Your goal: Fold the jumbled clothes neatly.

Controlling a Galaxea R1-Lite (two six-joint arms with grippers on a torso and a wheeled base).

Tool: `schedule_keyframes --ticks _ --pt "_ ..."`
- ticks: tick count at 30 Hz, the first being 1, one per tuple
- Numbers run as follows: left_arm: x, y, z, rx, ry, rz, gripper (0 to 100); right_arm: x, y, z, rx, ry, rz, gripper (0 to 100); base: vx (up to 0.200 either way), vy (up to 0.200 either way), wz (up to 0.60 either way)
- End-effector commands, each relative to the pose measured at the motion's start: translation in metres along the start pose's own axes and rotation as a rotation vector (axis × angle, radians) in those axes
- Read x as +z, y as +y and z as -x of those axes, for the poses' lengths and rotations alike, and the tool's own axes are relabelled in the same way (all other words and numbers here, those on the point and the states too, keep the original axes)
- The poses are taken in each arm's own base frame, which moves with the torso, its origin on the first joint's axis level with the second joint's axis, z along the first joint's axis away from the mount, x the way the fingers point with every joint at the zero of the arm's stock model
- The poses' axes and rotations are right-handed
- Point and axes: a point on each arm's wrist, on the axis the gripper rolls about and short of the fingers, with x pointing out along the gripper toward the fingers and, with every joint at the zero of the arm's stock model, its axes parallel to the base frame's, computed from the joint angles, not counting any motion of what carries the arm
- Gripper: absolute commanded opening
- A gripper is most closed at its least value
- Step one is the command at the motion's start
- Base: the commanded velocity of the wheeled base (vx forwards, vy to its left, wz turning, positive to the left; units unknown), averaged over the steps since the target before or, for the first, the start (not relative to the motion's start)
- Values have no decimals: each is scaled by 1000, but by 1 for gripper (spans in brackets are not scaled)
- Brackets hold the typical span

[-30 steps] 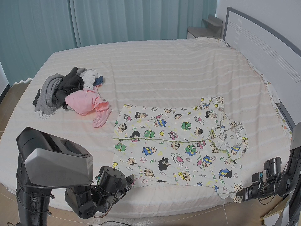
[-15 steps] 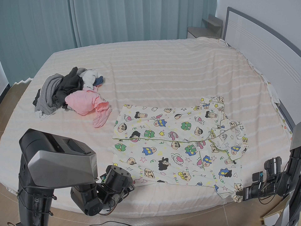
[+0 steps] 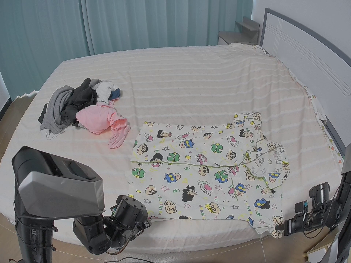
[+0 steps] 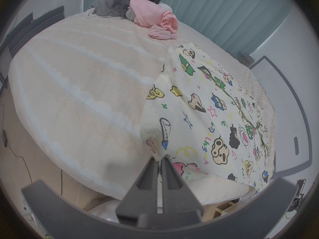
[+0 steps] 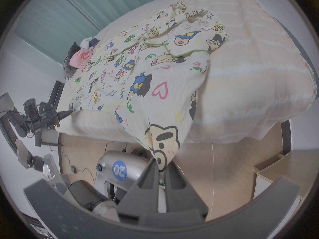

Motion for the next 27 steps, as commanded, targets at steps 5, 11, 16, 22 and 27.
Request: schedule_keyframes --ticks 5,11,16,22,27 --pt "1 10 17 17 12 -12 0 -10 7 17 31 52 42 0 0 0 0" --pt "-3 19 27 39 32 -20 0 -17 10 25 37 109 58 0 0 0 0" --pt "-5 26 32 56 45 -23 0 -20 8 26 34 131 43 0 0 0 0" --pt "-13 33 42 69 84 -23 0 -26 6 30 32 179 38 0 0 0 0" --pt "-23 34 49 68 110 -38 0 -32 9 37 39 218 36 0 0 0 0"
